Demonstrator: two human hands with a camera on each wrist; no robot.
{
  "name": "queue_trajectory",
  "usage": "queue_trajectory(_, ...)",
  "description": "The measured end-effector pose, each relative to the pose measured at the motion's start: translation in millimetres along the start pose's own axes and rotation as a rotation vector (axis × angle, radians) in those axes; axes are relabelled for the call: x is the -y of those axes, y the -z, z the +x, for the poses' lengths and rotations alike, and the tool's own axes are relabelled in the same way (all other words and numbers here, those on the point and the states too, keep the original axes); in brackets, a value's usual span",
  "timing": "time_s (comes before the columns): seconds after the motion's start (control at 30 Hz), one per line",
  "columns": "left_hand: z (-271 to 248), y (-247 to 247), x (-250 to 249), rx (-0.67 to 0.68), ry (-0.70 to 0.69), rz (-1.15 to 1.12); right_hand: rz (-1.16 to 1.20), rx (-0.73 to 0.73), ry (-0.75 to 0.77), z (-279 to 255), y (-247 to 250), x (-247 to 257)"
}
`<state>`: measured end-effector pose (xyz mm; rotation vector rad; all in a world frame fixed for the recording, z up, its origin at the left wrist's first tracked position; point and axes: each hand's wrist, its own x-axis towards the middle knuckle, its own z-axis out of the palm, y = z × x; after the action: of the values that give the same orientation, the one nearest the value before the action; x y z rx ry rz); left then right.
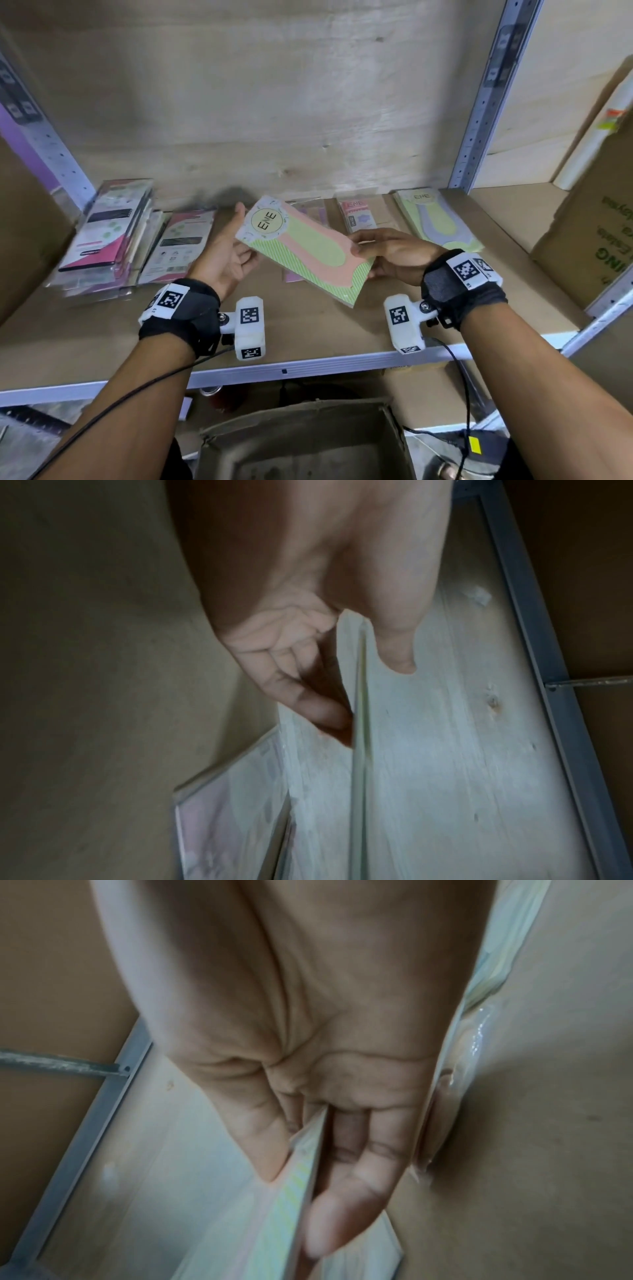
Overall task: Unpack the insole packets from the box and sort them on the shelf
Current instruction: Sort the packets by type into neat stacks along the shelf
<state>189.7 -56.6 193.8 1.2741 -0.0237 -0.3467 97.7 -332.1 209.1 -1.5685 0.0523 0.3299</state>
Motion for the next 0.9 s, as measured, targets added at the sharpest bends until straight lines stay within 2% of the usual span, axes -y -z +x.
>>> queue_trajectory(0.17, 11, -42, 13, 0.132, 0.001, 0.166, 0.166, -0.190, 0.016, 0, 17, 1)
queue_trajectory(0.3, 19, -99, 15, 0.278, -0.011, 0.280, 0.216, -0.339, 0.073, -2, 42, 4)
queue_trajectory(0.43, 31, -160, 12, 0.297, -0.099, 0.469, 0.212, -0.522, 0.113, -4, 72, 8)
queue_trajectory(0.63, 51, -236, 25, 0.225, -0.062, 0.606, -0.173, -0.882, 0.026, -14, 129, 5)
queue_trajectory(0.9, 61, -290, 49, 0.167, -0.025, 0.934, -0.427, -0.983, -0.168, -34, 151, -3)
